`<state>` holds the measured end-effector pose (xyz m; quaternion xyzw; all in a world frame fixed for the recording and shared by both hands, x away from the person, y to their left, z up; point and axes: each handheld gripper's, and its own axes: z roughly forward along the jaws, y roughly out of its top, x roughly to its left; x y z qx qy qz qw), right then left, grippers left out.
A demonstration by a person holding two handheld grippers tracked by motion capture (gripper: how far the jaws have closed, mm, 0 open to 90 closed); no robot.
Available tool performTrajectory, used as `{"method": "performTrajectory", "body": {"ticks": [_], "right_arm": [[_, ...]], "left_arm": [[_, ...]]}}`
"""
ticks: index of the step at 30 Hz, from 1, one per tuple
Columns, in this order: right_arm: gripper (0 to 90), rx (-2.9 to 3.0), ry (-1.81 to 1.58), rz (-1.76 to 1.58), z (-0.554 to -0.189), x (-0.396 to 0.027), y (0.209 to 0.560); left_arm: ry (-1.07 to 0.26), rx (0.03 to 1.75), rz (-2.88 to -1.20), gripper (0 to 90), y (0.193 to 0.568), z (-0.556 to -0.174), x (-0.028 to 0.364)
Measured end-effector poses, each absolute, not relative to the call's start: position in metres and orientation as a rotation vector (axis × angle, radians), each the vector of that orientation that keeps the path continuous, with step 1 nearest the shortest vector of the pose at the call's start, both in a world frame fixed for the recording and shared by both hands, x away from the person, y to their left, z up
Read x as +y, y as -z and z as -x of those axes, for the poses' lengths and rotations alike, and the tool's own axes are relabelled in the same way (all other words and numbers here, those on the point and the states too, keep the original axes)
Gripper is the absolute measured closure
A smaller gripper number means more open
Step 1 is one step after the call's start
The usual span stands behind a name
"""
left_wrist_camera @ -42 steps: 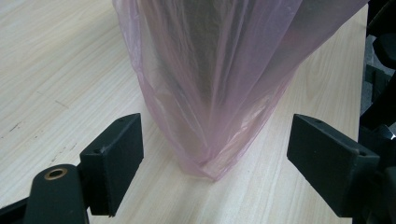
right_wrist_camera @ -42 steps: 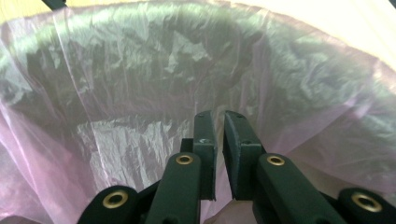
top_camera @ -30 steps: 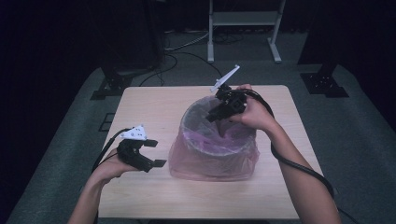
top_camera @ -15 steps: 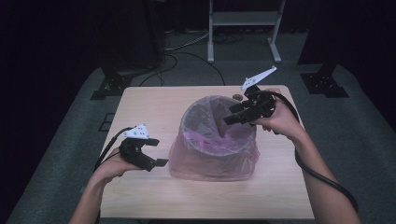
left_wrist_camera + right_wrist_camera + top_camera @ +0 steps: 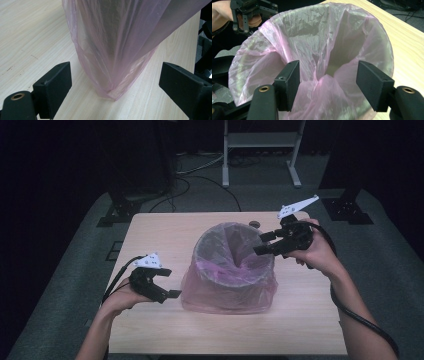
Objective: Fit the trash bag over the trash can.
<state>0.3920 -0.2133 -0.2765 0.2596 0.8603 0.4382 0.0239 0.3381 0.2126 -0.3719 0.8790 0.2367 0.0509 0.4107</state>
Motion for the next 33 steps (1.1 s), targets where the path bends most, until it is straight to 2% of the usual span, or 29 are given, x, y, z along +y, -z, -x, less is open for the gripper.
{"method": "performTrajectory", "body": {"ticks": [33], "right_arm": [[34.6,2.568,-1.391,-0.956,-0.372,-0.272,0.299]], "left_arm": [[-0.133,0.661,-2.217,9.8,0.378,-0.332,0.236]]}}
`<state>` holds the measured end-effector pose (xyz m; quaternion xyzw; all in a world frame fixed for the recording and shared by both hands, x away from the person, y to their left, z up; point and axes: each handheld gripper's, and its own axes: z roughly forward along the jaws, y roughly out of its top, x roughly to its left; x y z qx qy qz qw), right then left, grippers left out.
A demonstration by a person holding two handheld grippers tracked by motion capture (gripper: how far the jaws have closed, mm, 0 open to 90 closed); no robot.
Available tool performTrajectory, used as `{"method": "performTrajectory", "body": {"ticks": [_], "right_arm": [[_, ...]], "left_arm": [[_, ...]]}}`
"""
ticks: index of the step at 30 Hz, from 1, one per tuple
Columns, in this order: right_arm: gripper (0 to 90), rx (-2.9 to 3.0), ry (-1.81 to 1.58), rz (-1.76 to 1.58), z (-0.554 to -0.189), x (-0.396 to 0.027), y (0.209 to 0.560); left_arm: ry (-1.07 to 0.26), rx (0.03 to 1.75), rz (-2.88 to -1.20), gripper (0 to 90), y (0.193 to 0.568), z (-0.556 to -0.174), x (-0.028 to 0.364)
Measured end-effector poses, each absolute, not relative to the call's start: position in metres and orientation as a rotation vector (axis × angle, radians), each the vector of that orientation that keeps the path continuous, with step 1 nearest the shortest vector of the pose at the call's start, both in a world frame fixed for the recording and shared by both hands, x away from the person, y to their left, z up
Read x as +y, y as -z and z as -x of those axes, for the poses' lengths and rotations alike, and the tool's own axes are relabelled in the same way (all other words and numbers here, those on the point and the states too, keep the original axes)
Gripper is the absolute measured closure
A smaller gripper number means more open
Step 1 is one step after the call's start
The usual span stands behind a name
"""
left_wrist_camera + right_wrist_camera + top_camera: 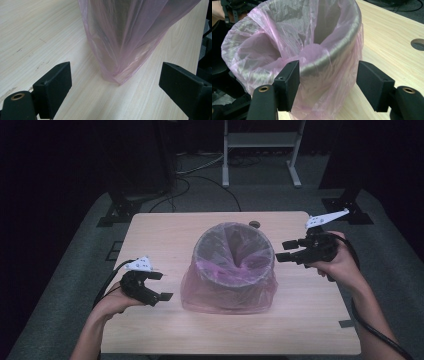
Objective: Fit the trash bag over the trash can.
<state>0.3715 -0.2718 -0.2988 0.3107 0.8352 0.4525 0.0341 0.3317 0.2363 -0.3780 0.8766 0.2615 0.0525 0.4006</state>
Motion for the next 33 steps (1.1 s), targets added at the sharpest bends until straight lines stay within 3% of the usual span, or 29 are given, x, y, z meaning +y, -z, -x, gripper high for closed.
{"method": "performTrajectory", "body": {"ticks": [33], "right_arm": [[32.1,2.511,-1.445,-1.166,-0.345,-0.316,0.377]], "left_arm": [[-0.115,0.705,-2.218,9.8,0.394,-0.322,0.254]]}}
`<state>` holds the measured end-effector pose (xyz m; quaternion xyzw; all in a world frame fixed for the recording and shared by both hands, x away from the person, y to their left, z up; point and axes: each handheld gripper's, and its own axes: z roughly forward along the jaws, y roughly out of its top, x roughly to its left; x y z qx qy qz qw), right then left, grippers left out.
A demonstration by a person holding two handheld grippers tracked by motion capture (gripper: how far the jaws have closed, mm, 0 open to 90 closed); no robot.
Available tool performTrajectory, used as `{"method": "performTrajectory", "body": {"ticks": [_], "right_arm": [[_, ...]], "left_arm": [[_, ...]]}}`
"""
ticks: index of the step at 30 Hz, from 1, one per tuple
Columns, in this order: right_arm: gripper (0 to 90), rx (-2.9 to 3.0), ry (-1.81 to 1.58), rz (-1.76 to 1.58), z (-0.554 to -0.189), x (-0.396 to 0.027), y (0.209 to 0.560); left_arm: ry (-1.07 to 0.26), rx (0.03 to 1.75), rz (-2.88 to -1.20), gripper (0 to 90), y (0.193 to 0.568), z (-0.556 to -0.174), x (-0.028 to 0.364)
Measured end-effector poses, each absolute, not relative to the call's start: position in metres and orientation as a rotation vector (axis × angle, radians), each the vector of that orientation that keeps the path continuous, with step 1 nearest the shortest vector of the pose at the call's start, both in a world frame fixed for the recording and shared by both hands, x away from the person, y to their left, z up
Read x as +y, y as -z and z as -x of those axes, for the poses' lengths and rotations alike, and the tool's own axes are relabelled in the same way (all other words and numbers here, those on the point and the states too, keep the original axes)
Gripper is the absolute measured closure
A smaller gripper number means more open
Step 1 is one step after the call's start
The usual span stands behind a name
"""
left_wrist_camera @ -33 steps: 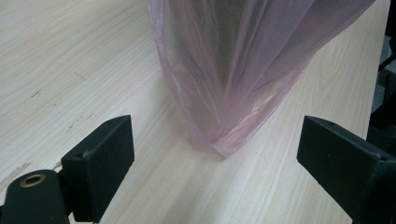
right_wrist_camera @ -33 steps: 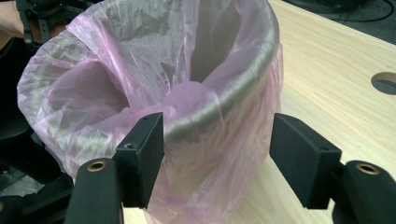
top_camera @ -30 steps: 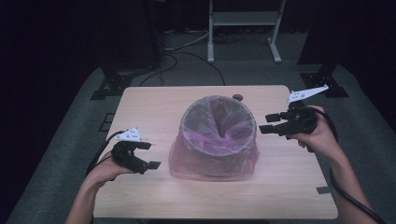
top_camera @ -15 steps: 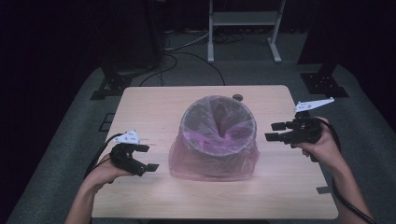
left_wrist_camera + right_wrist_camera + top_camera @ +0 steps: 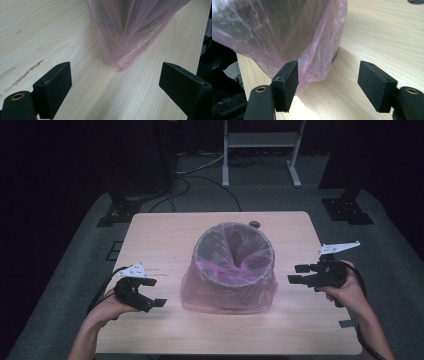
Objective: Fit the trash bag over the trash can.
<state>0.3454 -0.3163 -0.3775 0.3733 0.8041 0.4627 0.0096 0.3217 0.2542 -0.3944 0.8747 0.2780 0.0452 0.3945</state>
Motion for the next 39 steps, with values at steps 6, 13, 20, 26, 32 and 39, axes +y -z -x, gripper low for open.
{"method": "performTrajectory", "body": {"ticks": [6,13,20,26,32,39], "right_arm": [[32.1,2.499,-1.456,-1.19,-0.338,-0.322,0.388],[31.4,2.486,-1.465,-1.232,-0.33,-0.328,0.402],[31.4,2.477,-1.462,-1.267,-0.323,-0.331,0.415],[31.4,2.476,-1.462,-1.296,-0.316,-0.334,0.426],[31.4,2.453,-1.469,-1.315,-0.305,-0.34,0.434],[31.3,2.425,-1.479,-1.333,-0.294,-0.346,0.438]], "left_arm": [[-0.109,0.707,-2.232,9.8,0.399,-0.318,0.257],[-0.112,0.71,-2.233,9.8,0.401,-0.313,0.26],[-0.112,0.723,-2.221,9.8,0.405,-0.308,0.266],[-0.11,0.727,-2.229,9.8,0.409,-0.304,0.268],[-0.112,0.736,-2.224,9.8,0.411,-0.299,0.27],[-0.107,0.745,-2.216,9.8,0.415,-0.295,0.274]]}}
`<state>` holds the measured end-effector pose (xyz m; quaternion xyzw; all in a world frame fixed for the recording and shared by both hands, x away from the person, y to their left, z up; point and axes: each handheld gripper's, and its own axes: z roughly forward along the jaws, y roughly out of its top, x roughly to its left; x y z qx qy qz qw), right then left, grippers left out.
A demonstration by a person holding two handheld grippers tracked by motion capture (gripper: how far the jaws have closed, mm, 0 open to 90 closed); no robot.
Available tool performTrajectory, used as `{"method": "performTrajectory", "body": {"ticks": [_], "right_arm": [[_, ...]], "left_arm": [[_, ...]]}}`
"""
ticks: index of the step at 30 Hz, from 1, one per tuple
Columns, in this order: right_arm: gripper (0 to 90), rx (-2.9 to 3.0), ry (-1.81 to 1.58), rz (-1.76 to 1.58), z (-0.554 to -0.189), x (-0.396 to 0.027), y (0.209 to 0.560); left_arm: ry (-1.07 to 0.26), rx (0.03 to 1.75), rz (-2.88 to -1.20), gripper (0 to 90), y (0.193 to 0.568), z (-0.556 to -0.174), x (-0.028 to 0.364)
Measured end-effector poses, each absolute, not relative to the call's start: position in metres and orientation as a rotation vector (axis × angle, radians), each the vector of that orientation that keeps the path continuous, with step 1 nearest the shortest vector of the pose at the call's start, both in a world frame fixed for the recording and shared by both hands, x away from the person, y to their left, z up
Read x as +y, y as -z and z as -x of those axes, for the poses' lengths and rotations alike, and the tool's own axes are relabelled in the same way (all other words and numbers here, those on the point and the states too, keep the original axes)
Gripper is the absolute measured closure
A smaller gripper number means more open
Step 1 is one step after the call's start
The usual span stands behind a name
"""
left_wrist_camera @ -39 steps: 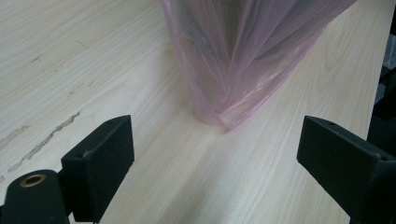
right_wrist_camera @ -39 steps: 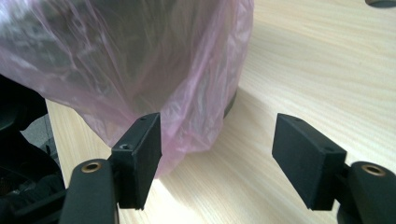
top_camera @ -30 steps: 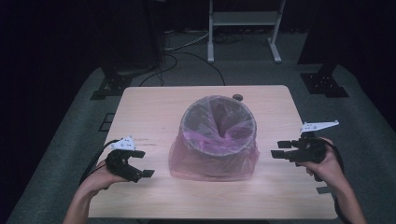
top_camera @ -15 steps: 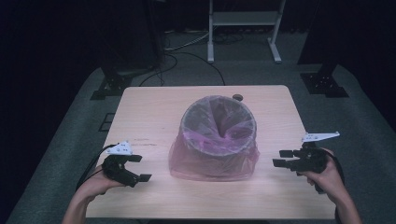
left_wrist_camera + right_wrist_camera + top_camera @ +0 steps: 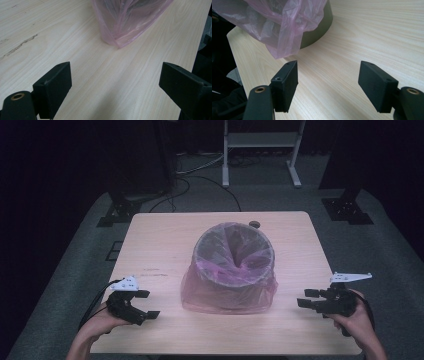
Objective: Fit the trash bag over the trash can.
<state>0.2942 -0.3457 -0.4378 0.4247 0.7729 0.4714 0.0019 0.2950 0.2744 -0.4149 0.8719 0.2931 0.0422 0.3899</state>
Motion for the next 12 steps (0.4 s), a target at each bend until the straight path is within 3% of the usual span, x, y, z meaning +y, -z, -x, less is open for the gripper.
{"method": "performTrajectory", "body": {"ticks": [12], "right_arm": [[30.0,2.414,-1.463,-1.34,-0.28,-0.348,0.444]], "left_arm": [[-0.103,0.756,-2.208,9.8,0.419,-0.289,0.279]]}}
